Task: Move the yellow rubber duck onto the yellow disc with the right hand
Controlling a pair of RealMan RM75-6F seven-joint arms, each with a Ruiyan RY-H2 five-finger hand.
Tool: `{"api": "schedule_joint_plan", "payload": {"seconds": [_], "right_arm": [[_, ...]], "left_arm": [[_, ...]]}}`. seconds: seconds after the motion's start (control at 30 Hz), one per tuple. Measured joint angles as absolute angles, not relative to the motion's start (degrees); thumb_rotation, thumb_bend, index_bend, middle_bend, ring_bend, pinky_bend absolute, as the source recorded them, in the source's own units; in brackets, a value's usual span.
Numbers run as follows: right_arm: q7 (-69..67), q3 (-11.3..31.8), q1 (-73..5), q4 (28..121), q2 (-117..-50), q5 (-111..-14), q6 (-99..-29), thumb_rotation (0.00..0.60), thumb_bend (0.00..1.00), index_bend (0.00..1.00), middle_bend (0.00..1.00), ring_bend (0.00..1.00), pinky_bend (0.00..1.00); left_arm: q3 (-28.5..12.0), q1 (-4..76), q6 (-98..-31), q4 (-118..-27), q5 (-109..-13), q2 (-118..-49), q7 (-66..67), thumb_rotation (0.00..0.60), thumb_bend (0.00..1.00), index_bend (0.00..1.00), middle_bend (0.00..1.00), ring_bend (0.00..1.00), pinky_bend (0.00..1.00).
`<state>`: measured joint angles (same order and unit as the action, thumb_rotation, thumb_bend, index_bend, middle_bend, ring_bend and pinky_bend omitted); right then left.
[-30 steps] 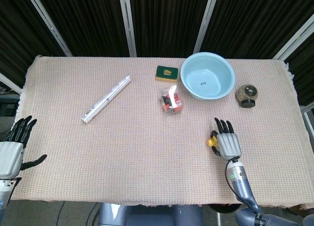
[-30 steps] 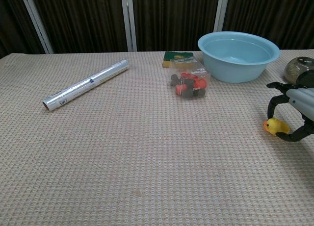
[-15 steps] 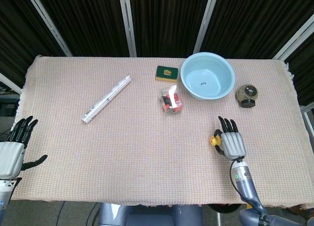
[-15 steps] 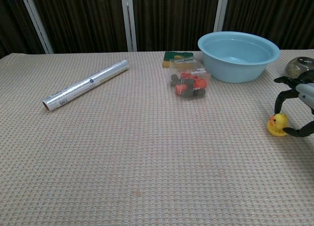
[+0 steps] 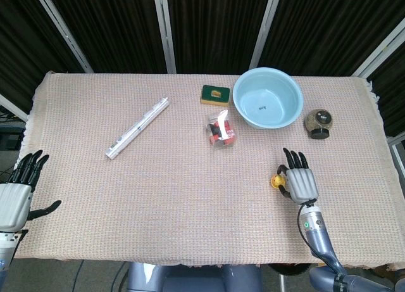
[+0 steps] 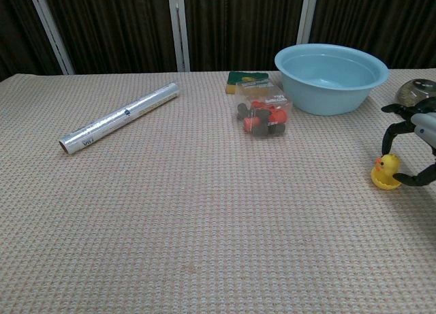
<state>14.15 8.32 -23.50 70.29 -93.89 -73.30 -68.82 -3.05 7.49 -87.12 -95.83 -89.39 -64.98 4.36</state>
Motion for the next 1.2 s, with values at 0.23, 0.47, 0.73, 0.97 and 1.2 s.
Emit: {"api": "schedule_joint_plan", "payload": {"seconds": [0.23, 0.47, 0.73, 0.97, 1.2], "right_arm": [[12.9, 8.7, -23.4, 69.6, -93.6, -73.2, -68.7, 0.600, 0.26, 0.50, 0.00, 0.00, 0.00], [11.6, 8.5, -22.9, 68.6, -93.7, -73.0, -68.6, 0.600, 0.26, 0.50, 0.00, 0.00, 0.00], [11.1, 8.2, -22.4, 67.8, -94.6, -72.9, -68.4, 0.600, 0.26, 0.50, 0.00, 0.00, 0.00], [11.4, 8.2, -22.5, 67.4, -95.4, -73.0, -68.2, 0.600, 0.26, 0.50, 0.00, 0.00, 0.00], [11.3, 8.1, -22.5, 66.7, -96.1, -72.9, -67.8, 0.600, 0.26, 0.50, 0.00, 0.00, 0.00]], "left_arm": [[-3.0, 7.5, -87.1, -96.0, -89.4, -64.9, 4.6, 0.600, 0.00, 0.00, 0.00, 0.00, 0.22], [-3.0, 7.5, -86.7, -96.2, -89.0, -64.8, 4.7, 0.600, 0.00, 0.00, 0.00, 0.00, 0.22], [-3.0, 7.6, -86.6, -96.5, -89.0, -64.8, 5.1, 0.600, 0.00, 0.00, 0.00, 0.00, 0.22], [-3.0, 7.5, -86.6, -96.4, -88.8, -64.8, 4.8, 0.600, 0.00, 0.00, 0.00, 0.00, 0.22], [-3.0, 7.6, -86.4, -96.5, -88.8, -64.8, 4.5, 0.600, 0.00, 0.00, 0.00, 0.00, 0.22]]}}
